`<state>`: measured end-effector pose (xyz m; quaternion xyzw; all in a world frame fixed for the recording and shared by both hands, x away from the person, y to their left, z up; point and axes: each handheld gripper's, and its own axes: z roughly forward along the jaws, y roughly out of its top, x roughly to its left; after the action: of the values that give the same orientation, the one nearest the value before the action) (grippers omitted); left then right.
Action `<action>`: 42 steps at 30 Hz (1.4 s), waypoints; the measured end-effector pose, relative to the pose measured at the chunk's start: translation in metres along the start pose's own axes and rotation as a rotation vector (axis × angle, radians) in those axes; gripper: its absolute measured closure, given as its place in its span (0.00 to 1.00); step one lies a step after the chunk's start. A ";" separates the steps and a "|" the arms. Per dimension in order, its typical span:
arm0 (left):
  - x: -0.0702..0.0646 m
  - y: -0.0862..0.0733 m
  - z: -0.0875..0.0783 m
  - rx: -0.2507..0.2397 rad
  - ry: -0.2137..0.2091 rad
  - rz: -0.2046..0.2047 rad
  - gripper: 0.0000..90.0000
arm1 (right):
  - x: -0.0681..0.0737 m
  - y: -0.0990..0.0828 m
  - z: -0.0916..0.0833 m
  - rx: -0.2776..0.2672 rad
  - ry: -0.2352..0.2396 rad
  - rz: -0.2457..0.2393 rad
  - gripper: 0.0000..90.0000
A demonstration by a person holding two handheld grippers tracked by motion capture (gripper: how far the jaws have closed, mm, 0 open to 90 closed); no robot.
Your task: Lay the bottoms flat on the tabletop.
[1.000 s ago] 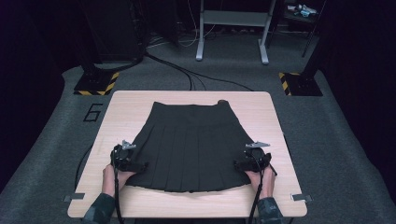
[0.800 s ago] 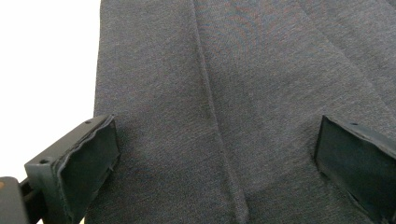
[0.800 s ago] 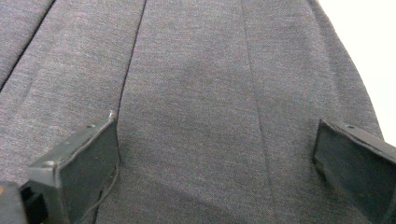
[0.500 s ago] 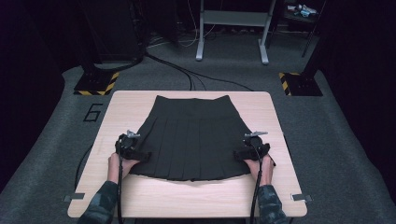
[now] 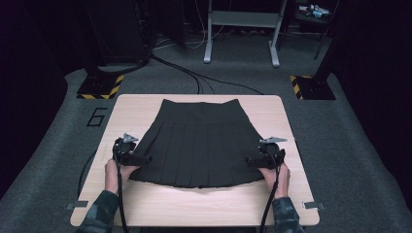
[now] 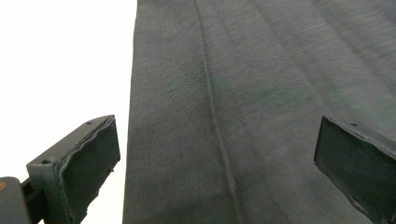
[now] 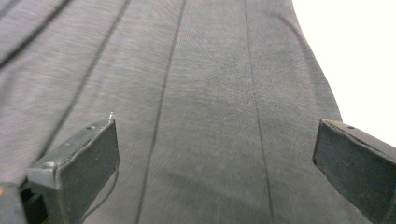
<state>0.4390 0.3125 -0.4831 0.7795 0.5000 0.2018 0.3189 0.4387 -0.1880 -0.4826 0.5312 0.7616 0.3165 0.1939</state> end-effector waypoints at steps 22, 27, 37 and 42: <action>0.013 -0.074 -0.075 -0.044 0.041 -0.050 0.00 | -0.010 -0.068 -0.083 -0.092 -0.047 -0.021 0.01; 0.024 -0.098 -0.071 -0.030 0.036 -0.076 0.00 | -0.027 -0.095 -0.078 -0.065 -0.061 0.036 0.01; 0.037 -0.126 -0.055 -0.037 0.050 -0.075 0.00 | -0.048 -0.125 -0.057 -0.028 -0.094 0.051 0.00; 0.036 -0.124 -0.052 -0.034 0.059 -0.058 0.00 | -0.050 -0.126 -0.056 -0.041 -0.093 0.040 0.00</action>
<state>0.3402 0.3977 -0.5331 0.7529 0.5280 0.2238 0.3229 0.3349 -0.2799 -0.5303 0.5565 0.7342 0.3108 0.2337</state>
